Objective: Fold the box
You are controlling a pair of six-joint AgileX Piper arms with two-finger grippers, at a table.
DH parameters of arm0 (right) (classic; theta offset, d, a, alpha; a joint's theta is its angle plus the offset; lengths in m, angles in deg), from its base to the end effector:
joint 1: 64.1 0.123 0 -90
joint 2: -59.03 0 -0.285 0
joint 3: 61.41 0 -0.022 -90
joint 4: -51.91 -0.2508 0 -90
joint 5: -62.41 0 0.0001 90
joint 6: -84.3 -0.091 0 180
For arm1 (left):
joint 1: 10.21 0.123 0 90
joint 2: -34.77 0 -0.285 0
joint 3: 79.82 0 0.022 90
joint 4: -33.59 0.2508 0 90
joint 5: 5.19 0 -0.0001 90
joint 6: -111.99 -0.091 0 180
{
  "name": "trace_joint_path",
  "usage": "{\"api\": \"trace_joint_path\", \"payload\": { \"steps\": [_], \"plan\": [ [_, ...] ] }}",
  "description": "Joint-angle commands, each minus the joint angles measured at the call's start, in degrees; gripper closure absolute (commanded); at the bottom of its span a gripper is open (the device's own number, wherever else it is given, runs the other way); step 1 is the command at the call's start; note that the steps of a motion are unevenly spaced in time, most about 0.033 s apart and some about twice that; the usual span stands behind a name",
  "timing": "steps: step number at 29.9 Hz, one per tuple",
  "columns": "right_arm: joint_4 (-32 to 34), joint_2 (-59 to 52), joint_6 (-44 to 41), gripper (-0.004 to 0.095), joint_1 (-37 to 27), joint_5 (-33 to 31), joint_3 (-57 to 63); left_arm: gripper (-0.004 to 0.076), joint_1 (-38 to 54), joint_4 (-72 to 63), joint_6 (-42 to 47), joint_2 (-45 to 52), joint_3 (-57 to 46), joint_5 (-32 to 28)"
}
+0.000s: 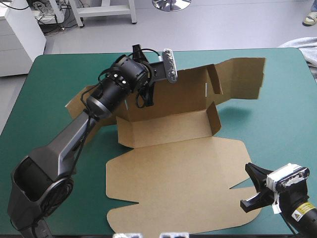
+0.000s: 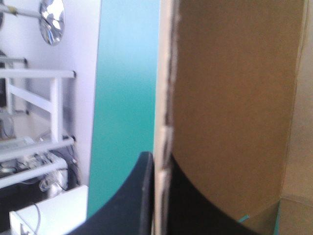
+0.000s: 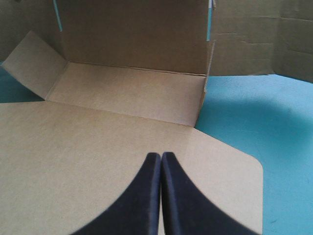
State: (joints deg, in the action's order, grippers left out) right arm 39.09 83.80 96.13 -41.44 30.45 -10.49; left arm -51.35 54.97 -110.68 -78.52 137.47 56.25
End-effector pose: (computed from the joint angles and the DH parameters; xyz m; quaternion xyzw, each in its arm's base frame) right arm 0.0560 0.0350 0.2992 -0.1981 0.7784 0.1585 0.5742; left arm 0.3286 -0.2483 0.4050 0.6291 0.6658 0.1887 0.3541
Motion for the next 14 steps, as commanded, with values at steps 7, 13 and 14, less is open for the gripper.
{"api": "trace_joint_path", "payload": {
  "steps": [7,13,14],
  "plan": [
    [-0.2,0.5,0.4,0.0921,0.0,2.8,-2.0,0.0734,-4.2,6.4,0.3,3.9,-1.3,-7.6],
    [-0.2,0.5,-1.2,0.0921,0.0,2.7,-2.0,0.0734,-4.9,11.9,3.8,7.7,-11.5,-11.5],
    [-0.2,0.6,-1.2,0.0921,0.0,2.7,-2.0,0.0734,-5.4,12.4,4.0,8.8,-13.8,-13.3]
  ]
}}
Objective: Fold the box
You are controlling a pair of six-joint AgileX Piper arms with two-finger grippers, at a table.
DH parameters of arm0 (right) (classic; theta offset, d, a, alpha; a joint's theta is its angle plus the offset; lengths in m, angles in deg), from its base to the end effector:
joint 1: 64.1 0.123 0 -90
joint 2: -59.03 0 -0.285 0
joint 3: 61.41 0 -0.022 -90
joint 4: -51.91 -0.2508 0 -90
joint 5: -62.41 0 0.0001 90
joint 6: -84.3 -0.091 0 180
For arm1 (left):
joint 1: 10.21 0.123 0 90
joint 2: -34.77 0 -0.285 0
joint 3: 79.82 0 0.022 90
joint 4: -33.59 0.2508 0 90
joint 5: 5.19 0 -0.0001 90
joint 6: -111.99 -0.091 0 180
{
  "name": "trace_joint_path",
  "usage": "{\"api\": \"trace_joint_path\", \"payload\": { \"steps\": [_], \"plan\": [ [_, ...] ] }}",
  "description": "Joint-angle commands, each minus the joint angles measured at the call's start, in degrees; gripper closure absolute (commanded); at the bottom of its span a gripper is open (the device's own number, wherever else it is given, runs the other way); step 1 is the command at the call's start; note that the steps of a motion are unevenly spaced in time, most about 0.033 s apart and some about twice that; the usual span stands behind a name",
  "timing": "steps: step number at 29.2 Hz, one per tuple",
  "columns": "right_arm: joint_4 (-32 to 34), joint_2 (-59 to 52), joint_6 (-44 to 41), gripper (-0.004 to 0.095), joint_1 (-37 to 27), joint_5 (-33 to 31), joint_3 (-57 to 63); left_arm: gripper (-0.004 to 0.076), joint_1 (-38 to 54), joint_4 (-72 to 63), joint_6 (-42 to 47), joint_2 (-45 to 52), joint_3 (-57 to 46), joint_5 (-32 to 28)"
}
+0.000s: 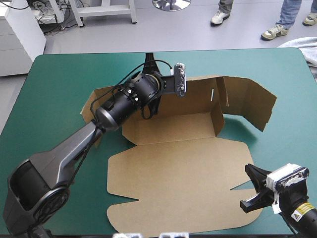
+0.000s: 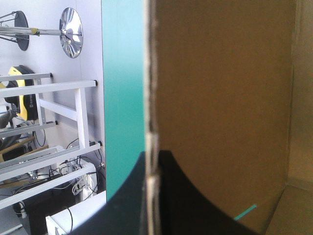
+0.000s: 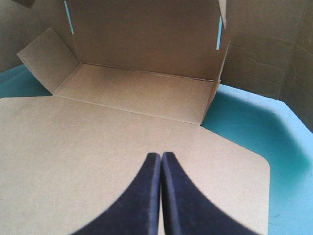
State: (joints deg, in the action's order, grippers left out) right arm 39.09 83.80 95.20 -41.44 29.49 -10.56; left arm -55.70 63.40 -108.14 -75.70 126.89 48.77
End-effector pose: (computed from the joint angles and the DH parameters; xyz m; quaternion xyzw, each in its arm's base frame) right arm 0.0554 0.0350 0.2982 -0.1940 0.7841 0.1629 0.5666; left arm 0.3112 -0.2644 0.3814 0.6610 0.6163 0.2320 0.3598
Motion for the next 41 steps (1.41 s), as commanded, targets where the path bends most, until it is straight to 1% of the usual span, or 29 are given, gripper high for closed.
{"api": "trace_joint_path", "payload": {
  "steps": [1,4,7,9,15,19,24,27,32,35,37,38,41],
  "plan": [
    [-0.2,0.6,-0.3,0.0921,0.0,3.9,-2.0,0.0734,-1.3,5.0,2.6,7.0,-5.2,-7.4],
    [-0.2,0.7,-0.5,0.0921,0.0,4.4,-2.0,0.0734,-2.3,12.2,8.6,10.9,-12.0,-12.7],
    [-0.3,2.6,-1.3,0.0921,0.0,4.8,-2.3,0.0734,-2.9,21.3,17.4,13.6,-18.0,-13.6],
    [-0.4,5.0,-1.3,0.0921,0.0,4.7,-3.5,0.0734,-2.9,24.7,21.1,14.9,-21.4,-13.7],
    [-0.1,13.6,1.8,0.0921,0.0,4.4,-12.0,0.0734,-2.9,28.1,23.5,16.2,-28.0,-15.9],
    [2.5,20.9,1.8,0.0921,0.0,3.5,-20.1,0.0734,-2.9,28.7,26.6,16.5,-28.5,-15.1],
    [4.4,30.6,1.5,0.0921,0.0,1.4,-32.0,0.0734,-2.8,30.5,28.4,16.9,-28.5,-16.3],
    [4.9,37.8,1.5,0.0922,0.0,-1.4,-40.7,0.0734,-2.7,30.2,28.8,16.9,-28.5,-16.1],
    [7.1,49.0,1.4,0.0927,0.0,-10.0,-57.1,0.0734,-2.7,30.2,28.8,16.9,-28.5,-16.4],
    [6.8,55.6,1.4,0.0927,-2.0,-14.0,-65.6,0.0734,-2.7,30.2,28.8,16.9,-28.5,-16.6],
    [4.9,59.8,1.9,0.0927,-4.5,-18.3,-71.5,0.0734,-2.7,30.2,28.8,16.9,-28.5,-16.7],
    [1.1,63.8,3.7,0.0927,-7.5,-23.1,-76.9,0.0734,-2.7,30.3,28.7,16.9,-28.5,-16.6],
    [-4.3,68.7,5.8,0.0927,-11.7,-29.4,-83.3,0.0734,-2.7,30.3,28.6,16.9,-28.5,-16.1]
  ]
}}
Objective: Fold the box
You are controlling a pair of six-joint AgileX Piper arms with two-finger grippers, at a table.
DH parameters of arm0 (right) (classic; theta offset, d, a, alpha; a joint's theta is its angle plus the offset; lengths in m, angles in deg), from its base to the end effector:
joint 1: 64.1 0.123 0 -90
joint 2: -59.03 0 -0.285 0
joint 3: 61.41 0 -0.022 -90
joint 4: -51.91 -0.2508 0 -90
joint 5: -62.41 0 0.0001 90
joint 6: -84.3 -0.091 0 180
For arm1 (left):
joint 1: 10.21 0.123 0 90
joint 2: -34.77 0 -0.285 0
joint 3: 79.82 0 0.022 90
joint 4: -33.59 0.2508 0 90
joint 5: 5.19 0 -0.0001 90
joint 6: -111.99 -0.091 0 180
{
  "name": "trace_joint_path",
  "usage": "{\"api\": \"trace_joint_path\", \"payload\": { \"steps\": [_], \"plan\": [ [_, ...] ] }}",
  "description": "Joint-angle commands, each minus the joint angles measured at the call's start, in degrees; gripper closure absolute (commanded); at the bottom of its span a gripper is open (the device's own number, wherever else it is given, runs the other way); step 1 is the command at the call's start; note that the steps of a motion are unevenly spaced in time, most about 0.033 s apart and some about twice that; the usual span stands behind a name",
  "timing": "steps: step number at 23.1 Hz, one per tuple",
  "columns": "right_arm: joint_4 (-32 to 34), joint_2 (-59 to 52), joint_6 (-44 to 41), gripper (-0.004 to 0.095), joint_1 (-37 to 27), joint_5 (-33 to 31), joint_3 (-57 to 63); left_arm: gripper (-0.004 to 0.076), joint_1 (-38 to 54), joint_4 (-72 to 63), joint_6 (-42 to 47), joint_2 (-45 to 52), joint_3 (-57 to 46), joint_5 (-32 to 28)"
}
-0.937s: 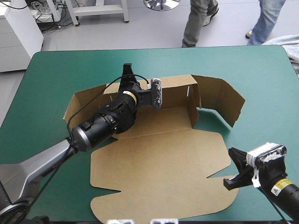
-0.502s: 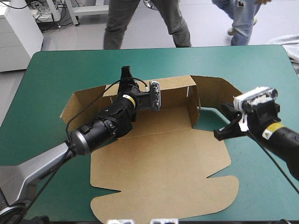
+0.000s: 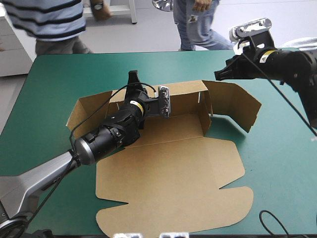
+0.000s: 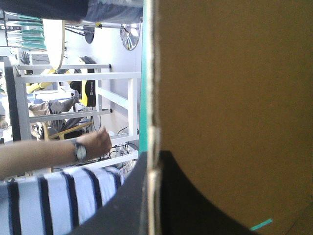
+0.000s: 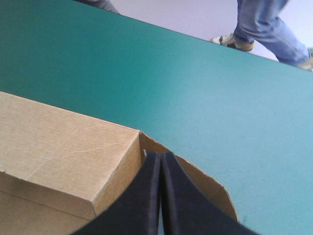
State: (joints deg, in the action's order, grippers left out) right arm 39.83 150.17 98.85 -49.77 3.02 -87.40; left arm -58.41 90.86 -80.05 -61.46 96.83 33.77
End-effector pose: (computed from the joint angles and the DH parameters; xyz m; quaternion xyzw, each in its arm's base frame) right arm 0.2848 0.0897 0.4832 -0.2144 0.8537 0.1042 0.4629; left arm 0.2669 -0.2261 0.3440 0.6211 0.5887 0.2969 0.4237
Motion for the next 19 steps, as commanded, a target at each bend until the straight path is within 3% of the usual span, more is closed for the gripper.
{"api": "trace_joint_path", "payload": {
  "steps": [1,7,19],
  "plan": [
    [-6.0,4.1,2.4,0.0927,-4.5,-5.0,-8.4,0.0734,0.0,2.7,0.5,2.7,1.6,-1.1],
    [-6.2,14.0,-0.4,0.0927,-6.6,-10.4,-15.9,0.0734,0.0,2.7,0.5,2.6,1.6,-2.0],
    [-7.4,30.7,-5.1,0.0927,-6.6,-12.3,-22.7,0.0734,0.0,2.5,0.2,2.6,1.6,-3.8]
  ]
}}
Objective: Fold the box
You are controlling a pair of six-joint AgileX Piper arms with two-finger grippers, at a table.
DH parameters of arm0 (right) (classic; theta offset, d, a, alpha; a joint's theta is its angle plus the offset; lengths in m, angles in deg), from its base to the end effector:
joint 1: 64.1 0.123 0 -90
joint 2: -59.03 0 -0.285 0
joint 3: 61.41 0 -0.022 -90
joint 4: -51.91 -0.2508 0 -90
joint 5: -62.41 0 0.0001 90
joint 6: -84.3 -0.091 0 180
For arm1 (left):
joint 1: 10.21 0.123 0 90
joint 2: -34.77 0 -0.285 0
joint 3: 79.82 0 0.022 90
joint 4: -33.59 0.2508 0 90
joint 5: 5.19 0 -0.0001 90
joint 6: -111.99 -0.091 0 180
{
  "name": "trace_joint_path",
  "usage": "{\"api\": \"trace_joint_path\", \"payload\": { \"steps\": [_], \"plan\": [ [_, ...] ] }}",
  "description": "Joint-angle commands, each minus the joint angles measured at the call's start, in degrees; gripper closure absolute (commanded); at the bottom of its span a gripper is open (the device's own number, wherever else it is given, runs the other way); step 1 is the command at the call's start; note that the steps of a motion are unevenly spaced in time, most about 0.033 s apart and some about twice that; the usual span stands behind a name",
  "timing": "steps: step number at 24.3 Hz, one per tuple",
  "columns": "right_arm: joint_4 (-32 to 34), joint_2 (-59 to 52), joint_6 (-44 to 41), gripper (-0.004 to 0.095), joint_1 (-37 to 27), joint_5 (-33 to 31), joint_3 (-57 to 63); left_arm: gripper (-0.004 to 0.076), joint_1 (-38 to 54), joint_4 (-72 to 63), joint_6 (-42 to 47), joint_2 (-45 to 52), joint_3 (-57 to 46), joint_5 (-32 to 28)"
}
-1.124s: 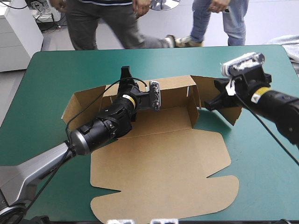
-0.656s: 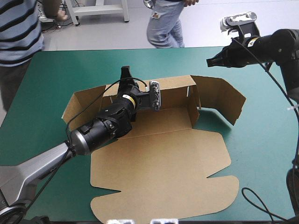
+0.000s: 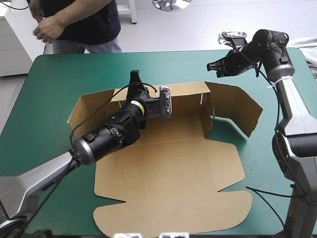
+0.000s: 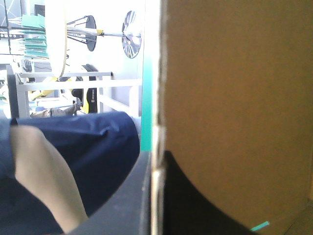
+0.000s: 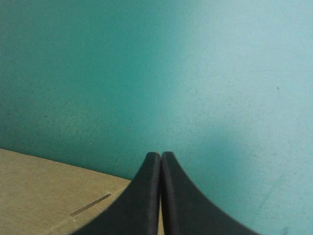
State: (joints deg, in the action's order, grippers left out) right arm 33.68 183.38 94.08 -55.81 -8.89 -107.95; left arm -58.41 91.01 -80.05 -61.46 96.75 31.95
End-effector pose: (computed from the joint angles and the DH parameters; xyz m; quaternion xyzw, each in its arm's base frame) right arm 0.4385 0.0911 0.3588 -0.1406 0.9413 0.1547 0.2650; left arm 0.2667 -0.2288 0.3445 0.6248 0.5803 0.2902 0.4344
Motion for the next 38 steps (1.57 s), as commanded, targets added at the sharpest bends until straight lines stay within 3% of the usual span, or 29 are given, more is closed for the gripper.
{"api": "trace_joint_path", "payload": {
  "steps": [1,16,22,38],
  "plan": [
    [-1.3,-2.3,-0.5,0.0927,-0.6,-0.4,-2.0,0.0734,0.0,2.4,0.2,2.6,1.7,-1.9],
    [-3.1,-11.8,0.2,0.0927,-0.6,-0.7,12.1,0.0734,0.0,2.4,1.0,2.4,1.7,-1.8],
    [-8.2,-15.4,3.6,0.0927,-0.6,-0.7,19.6,0.0734,0.0,2.4,1.0,2.2,1.7,-1.4],
    [-9.3,-20.3,12.9,0.0927,-0.6,-0.6,30.5,0.0734,0.0,1.9,1.0,-1.1,1.7,1.1]
  ]
}}
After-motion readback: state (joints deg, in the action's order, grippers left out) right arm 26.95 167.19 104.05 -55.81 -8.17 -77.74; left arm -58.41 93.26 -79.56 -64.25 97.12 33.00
